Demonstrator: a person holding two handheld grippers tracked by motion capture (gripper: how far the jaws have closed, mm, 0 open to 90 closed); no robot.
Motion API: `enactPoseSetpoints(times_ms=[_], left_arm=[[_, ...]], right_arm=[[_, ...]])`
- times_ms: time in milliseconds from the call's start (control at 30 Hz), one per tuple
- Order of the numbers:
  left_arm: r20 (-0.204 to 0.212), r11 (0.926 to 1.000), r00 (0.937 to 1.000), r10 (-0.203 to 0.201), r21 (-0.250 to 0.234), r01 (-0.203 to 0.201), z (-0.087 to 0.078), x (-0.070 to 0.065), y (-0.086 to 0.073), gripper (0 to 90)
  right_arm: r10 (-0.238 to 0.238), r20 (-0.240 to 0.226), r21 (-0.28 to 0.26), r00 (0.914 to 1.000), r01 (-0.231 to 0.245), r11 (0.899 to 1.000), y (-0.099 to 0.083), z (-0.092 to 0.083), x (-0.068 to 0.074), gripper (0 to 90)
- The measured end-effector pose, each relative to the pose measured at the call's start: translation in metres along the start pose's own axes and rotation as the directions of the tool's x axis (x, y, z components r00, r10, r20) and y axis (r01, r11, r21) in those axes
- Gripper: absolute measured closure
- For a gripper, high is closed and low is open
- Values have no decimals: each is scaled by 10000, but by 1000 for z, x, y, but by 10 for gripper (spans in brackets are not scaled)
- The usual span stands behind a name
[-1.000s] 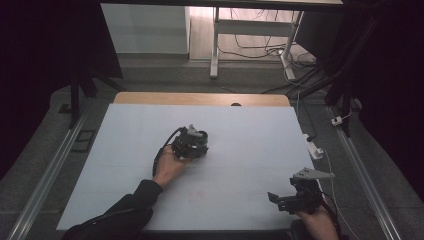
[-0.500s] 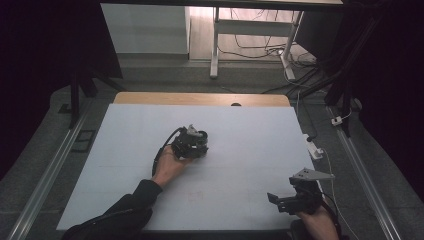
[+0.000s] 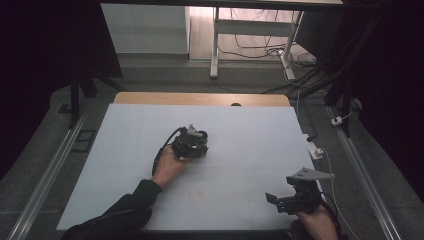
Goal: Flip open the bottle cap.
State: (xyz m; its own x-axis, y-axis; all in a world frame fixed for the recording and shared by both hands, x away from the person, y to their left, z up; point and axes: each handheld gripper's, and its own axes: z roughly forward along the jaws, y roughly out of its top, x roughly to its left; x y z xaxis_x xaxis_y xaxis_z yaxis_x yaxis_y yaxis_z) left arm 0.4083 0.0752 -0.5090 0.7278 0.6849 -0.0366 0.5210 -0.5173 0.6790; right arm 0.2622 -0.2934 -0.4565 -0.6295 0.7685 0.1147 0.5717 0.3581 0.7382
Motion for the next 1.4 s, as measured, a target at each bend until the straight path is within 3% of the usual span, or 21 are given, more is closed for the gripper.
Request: enactPoseSetpoints(times_ms=[467,700,1100,1400], left_arm=[[-8,10000,10000,37,-32,-37,0,0,-1,538],[-4,10000,10000,51,-27,-51,0,0,0,538],[9,10000,10000,65,-19,-65,0,0,0,538],[9,10000,10000,70,-21,-70,0,0,0,538]], right_arm=[[-613,-703,-331,9956,591,9977,18,11,13,0],[-907,-901,-718,9918,844,9938,29,20,21,0],[-1424,-1149,-880,9831,1327,9872,48,37,28,0],[-1359,-1486,-907,9795,1234,9882,63,51,34,0]])
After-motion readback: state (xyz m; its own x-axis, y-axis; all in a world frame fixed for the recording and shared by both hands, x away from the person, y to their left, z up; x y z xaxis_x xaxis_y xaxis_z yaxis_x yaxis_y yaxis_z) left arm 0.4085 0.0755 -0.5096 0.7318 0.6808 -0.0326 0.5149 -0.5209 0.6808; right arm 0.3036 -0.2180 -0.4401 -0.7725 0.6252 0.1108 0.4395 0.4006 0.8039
